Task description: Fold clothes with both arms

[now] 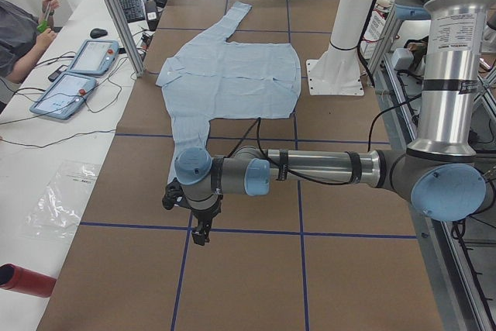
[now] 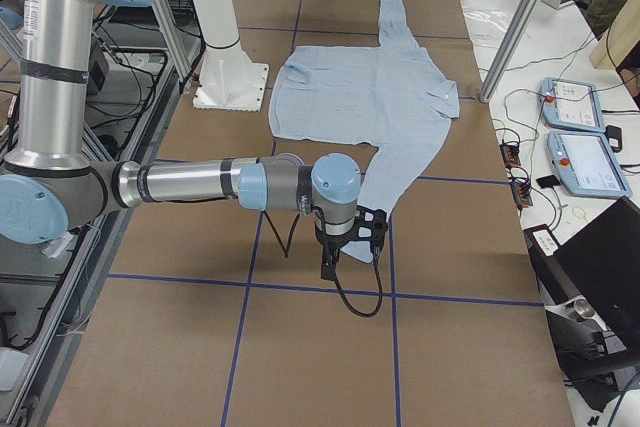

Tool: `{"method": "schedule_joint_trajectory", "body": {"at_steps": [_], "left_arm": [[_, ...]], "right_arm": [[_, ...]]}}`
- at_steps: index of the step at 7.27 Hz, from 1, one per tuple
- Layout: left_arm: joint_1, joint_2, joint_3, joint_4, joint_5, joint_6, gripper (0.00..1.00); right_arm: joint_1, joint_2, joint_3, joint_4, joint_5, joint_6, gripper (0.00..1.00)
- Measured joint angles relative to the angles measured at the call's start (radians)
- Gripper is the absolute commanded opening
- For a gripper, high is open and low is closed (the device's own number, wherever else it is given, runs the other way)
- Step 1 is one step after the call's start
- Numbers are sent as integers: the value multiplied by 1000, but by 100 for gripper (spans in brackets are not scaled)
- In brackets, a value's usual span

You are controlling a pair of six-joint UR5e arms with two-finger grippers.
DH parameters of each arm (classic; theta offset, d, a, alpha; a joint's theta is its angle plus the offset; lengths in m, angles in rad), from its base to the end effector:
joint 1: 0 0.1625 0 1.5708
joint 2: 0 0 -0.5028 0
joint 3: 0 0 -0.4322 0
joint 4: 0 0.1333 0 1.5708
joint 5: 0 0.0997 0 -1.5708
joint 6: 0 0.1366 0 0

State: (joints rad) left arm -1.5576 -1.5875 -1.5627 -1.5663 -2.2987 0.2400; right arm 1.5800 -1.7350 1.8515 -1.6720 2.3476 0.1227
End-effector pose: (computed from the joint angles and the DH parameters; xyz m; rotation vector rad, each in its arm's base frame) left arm -0.0353 -0.5412 0.7631 0.0865 0.7247 0.2434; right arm 0.0417 -0.4479 0.7042 -0.0296 -0.7768 0.1193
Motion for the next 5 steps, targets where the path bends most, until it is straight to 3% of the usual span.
{"method": "schedule_joint_trajectory", "body": {"at_steps": [5], "left_arm": [[-6, -15, -1, -1, 0, 0, 99]], "right_arm": [[0, 1, 8, 1, -4, 0, 100]]}}
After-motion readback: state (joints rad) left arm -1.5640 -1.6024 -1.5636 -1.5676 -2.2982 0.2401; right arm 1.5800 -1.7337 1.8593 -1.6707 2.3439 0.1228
